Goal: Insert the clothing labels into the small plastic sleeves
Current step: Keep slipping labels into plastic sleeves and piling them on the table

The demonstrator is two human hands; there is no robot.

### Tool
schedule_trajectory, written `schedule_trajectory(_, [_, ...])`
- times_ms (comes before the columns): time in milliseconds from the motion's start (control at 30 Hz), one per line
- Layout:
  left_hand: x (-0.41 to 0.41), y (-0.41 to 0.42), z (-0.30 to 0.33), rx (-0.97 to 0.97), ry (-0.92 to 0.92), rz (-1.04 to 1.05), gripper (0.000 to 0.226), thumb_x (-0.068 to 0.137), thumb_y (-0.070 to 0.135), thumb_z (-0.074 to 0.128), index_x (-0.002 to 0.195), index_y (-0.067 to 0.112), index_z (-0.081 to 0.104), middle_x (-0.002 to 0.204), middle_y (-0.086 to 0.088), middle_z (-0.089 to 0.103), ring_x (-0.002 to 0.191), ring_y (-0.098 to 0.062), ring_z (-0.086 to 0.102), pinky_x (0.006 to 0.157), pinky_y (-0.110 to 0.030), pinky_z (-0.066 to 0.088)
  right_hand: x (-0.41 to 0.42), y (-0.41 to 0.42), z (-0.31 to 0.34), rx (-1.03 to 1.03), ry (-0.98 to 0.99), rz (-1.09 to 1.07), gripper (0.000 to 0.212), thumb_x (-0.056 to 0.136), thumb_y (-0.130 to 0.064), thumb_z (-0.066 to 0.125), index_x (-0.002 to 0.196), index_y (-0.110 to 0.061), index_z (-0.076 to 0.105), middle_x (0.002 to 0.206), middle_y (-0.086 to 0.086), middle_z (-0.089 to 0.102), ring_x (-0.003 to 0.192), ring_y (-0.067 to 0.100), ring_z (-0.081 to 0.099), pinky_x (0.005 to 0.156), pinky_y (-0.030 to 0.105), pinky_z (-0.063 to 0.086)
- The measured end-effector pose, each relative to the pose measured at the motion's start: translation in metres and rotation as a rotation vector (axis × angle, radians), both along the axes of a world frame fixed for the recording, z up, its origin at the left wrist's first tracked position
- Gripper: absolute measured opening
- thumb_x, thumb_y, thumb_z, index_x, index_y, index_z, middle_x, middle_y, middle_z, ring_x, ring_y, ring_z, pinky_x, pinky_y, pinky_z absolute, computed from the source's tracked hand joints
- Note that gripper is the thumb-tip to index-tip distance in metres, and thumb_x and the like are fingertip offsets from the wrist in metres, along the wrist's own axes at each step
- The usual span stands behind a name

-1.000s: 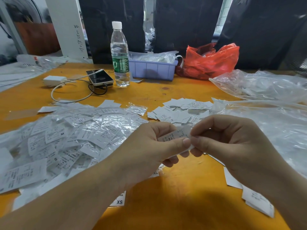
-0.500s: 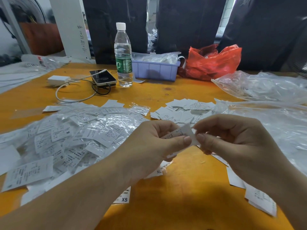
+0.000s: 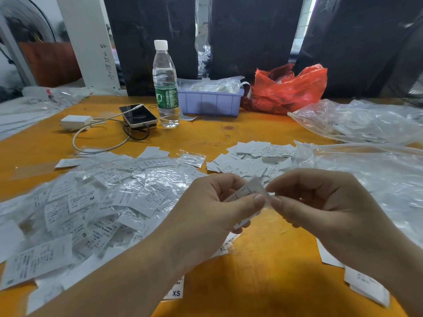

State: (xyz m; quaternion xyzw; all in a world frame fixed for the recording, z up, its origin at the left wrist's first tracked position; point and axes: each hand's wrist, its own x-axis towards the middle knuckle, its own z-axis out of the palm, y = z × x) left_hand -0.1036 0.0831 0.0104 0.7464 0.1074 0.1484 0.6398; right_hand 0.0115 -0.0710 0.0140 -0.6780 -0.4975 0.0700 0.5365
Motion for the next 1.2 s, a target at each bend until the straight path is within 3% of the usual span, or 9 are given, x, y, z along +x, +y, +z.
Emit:
schedule_trajectory(267, [0.003, 0.0, -0.003, -0.019, 0.016, 0.011, 0.022, 0.072, 0.039, 0.074, 0.081, 0.019, 0.073, 0.071, 0.002, 0.067, 0.061, -0.008, 0.063, 0.058, -0.018, 0.049, 0.001, 0.0, -0.006, -0.056, -0.004, 0.03, 0.013, 0.079, -0.036, 0.068, 0.086, -0.028, 0.074, 0.063, 0.006, 0.06, 0.058, 0.031, 0.051, 0.05, 0.042, 0.04])
schedule_trajectory(367, [0.004, 0.0, -0.004, -0.028, 0.027, 0.013, 0.025, 0.07, 0.041, 0.072, 0.08, 0.019, 0.072, 0.07, 0.005, 0.067, 0.06, -0.008, 0.062, 0.058, -0.018, 0.049, 0.006, -0.001, -0.003, -0.077, 0.018, 0.01, 0.003, 0.084, -0.025, 0.072, 0.084, -0.026, 0.074, 0.065, 0.005, 0.062, 0.06, 0.029, 0.054, 0.052, 0.041, 0.042])
schedule_trajectory(467, [0.003, 0.001, -0.005, 0.004, 0.066, 0.017, 0.022, 0.074, 0.044, 0.07, 0.08, 0.023, 0.072, 0.075, 0.004, 0.071, 0.065, -0.009, 0.066, 0.061, -0.02, 0.051, 0.007, -0.002, 0.0, -0.098, -0.013, -0.032, 0.009, 0.084, -0.017, 0.072, 0.083, -0.025, 0.075, 0.069, 0.0, 0.067, 0.062, 0.023, 0.06, 0.056, 0.037, 0.048])
schedule_trajectory(533, [0.003, 0.001, -0.006, 0.083, 0.083, 0.045, 0.014, 0.078, 0.041, 0.075, 0.082, 0.028, 0.071, 0.077, 0.005, 0.071, 0.069, -0.009, 0.067, 0.062, -0.02, 0.05, 0.008, -0.004, 0.003, -0.075, -0.034, -0.094, 0.01, 0.082, -0.015, 0.072, 0.081, -0.025, 0.075, 0.068, -0.001, 0.068, 0.061, 0.021, 0.061, 0.055, 0.036, 0.049])
schedule_trajectory(633, [0.001, 0.001, -0.008, 0.338, 0.096, 0.137, 0.01, 0.079, 0.033, 0.068, 0.086, 0.041, 0.066, 0.071, 0.015, 0.066, 0.062, 0.0, 0.06, 0.053, -0.011, 0.044, 0.015, -0.008, 0.008, -0.104, -0.118, -0.209, 0.013, 0.082, -0.015, 0.07, 0.081, -0.028, 0.073, 0.072, -0.012, 0.069, 0.062, 0.005, 0.063, 0.053, 0.017, 0.048])
schedule_trajectory(767, [-0.001, -0.001, -0.01, 0.714, 0.134, 0.218, 0.016, 0.081, 0.034, 0.062, 0.093, 0.044, 0.058, 0.081, 0.025, 0.062, 0.08, 0.007, 0.056, 0.058, -0.009, 0.042, 0.026, -0.011, 0.004, -0.507, -0.279, -0.309, 0.012, 0.089, -0.025, 0.063, 0.097, -0.031, 0.07, 0.085, -0.016, 0.065, 0.078, 0.001, 0.061, 0.071, 0.019, 0.051])
schedule_trajectory(900, [0.001, 0.001, -0.013, 1.021, 0.182, 0.247, 0.031, 0.087, 0.034, 0.063, 0.112, 0.047, 0.052, 0.109, 0.029, 0.047, 0.108, 0.004, 0.04, 0.094, -0.019, 0.035, 0.028, -0.005, -0.005, -0.728, -0.396, -0.304, 0.028, 0.092, -0.031, 0.055, 0.12, -0.031, 0.06, 0.098, -0.021, 0.046, 0.088, -0.001, 0.046, 0.078, 0.02, 0.041])
schedule_trajectory(1033, [0.0, 0.002, -0.009, 1.04, 0.134, 0.278, 0.028, 0.088, 0.023, 0.063, 0.103, 0.045, 0.056, 0.111, 0.025, 0.047, 0.11, -0.001, 0.038, 0.094, -0.021, 0.028, 0.027, -0.001, -0.011, -0.807, -0.445, -0.377, 0.046, 0.091, -0.048, 0.051, 0.134, -0.032, 0.041, 0.11, -0.014, 0.042, 0.103, 0.008, 0.047, 0.088, 0.03, 0.046])
schedule_trajectory(1200, [0.001, 0.004, -0.006, 0.965, 0.097, 0.31, 0.042, 0.087, 0.006, 0.057, 0.087, 0.047, 0.049, 0.108, 0.025, 0.05, 0.111, -0.002, 0.04, 0.099, -0.026, 0.035, 0.028, 0.007, -0.015, -0.819, -0.504, -0.458, 0.041, 0.093, -0.053, 0.046, 0.125, -0.027, 0.05, 0.11, -0.009, 0.046, 0.103, 0.014, 0.051, 0.083, 0.032, 0.047])
